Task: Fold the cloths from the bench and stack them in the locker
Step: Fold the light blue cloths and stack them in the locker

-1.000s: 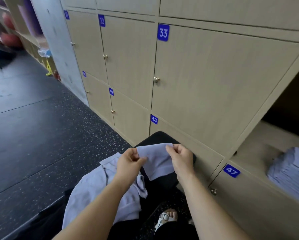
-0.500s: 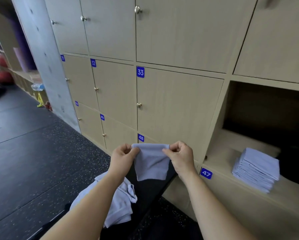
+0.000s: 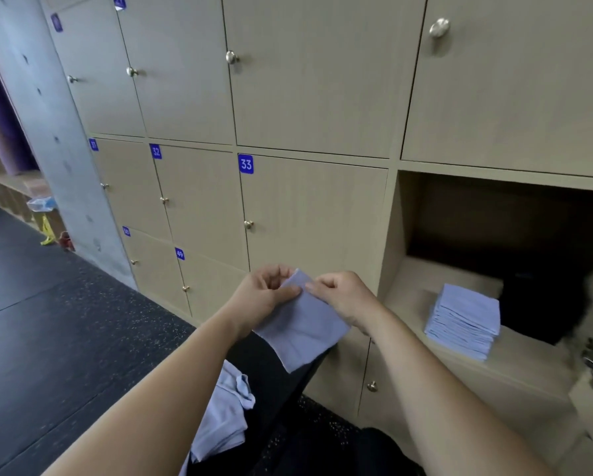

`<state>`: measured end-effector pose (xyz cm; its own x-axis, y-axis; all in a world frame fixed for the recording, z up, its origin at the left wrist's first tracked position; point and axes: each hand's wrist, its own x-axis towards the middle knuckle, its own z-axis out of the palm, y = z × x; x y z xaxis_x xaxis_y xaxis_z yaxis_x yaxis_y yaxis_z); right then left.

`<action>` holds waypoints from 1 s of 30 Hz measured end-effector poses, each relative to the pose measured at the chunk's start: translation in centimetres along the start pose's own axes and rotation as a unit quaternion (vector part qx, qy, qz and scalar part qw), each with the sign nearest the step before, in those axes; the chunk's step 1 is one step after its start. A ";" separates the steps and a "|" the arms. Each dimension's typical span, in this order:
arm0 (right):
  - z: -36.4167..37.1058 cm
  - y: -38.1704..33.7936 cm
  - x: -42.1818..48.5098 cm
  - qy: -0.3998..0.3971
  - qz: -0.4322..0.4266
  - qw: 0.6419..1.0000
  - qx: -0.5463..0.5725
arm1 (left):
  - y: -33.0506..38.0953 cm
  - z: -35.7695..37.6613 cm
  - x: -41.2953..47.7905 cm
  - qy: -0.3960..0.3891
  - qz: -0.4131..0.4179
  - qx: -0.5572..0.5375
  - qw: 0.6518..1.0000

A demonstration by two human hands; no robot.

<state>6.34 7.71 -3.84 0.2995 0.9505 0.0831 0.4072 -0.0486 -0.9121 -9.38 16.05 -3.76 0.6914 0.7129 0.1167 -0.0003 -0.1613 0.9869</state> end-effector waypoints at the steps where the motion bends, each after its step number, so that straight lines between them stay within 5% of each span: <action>1: -0.2 0.0 -0.2 0.022 -0.009 1.000 0.007 | -0.2 0.1 0.1 0.000 -0.013 -0.004 1.000; 6: -1.9 0.6 -0.3 0.147 -0.026 0.989 0.009 | -1.6 1.0 -0.1 -0.003 -0.073 0.102 0.992; 13: -3.2 2.9 -2.6 0.292 0.022 0.933 -0.207 | -1.8 3.9 0.6 0.059 -0.113 -0.113 0.985; 17: -3.4 3.6 -3.3 0.337 0.041 0.917 -0.209 | -2.1 7.4 1.6 0.104 -0.175 -0.185 0.962; 23: -4.1 4.9 -5.3 0.362 0.085 0.906 -0.202 | -2.4 12.1 2.1 0.179 -0.144 0.079 0.970; 30: -6.3 8.0 -7.9 0.429 0.111 0.886 -0.136 | -3.3 15.0 2.2 0.153 -0.047 0.069 0.985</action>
<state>12.70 -2.15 -9.28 0.8959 0.3318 0.2954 0.4151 -0.3883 -0.8228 2.97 7.88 -8.44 0.4344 0.8976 0.0748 0.1665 -0.1616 0.9727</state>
